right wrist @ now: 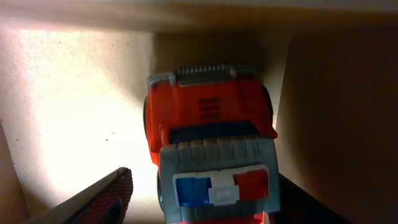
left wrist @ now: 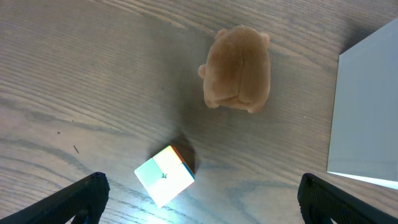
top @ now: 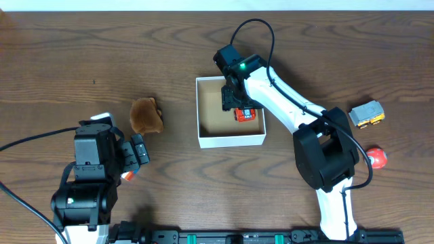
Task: Pack container
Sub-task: 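Open the right gripper and withdraw it from the box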
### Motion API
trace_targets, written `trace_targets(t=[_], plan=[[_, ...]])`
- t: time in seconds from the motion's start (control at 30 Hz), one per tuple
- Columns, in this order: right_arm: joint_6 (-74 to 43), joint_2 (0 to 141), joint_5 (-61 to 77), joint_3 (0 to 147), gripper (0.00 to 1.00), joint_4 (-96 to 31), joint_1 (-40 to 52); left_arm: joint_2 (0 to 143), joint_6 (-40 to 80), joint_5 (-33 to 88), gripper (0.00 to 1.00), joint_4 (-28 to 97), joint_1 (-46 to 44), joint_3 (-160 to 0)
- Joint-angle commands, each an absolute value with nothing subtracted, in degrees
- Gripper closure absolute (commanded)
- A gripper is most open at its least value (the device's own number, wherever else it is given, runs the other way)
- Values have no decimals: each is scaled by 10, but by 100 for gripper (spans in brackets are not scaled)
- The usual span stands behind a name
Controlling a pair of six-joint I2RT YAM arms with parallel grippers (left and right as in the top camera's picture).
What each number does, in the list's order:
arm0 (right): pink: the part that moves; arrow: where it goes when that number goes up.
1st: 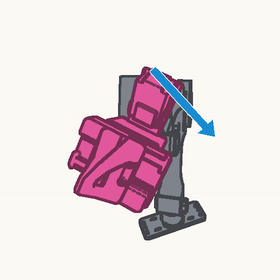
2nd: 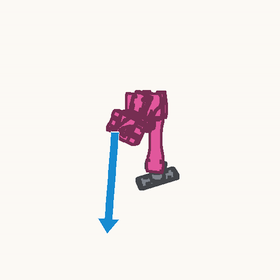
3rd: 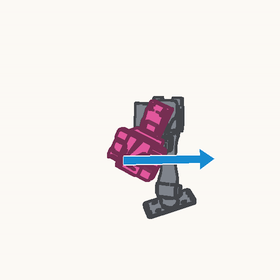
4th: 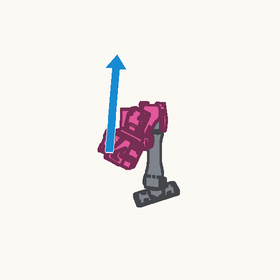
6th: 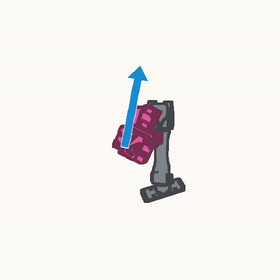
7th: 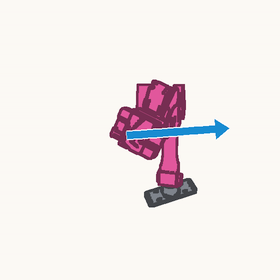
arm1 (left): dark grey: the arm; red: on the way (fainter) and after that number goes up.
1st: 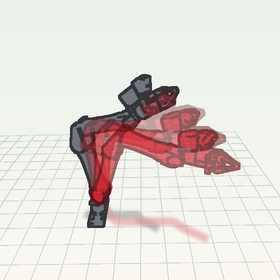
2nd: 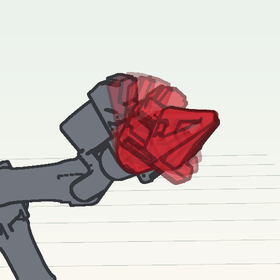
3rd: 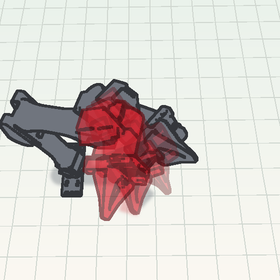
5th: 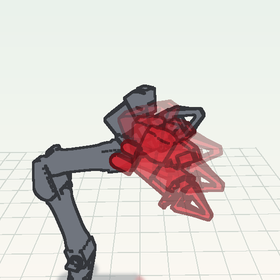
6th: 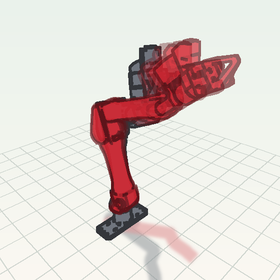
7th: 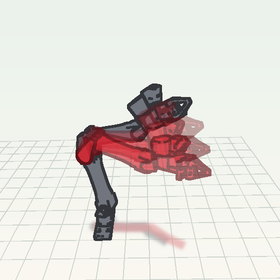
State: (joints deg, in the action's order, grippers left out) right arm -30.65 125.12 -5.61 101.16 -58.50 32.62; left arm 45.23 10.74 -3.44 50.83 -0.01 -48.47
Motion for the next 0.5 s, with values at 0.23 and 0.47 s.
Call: trace_targets(t=[0.23,0.47], plan=[[-301,1242,-113,1021,30,-572,326,452,115,-41,2,510,3,-498],[-273,1211,-126,1058,27,-576,319,452,115,-41,2,510,3,-498]])
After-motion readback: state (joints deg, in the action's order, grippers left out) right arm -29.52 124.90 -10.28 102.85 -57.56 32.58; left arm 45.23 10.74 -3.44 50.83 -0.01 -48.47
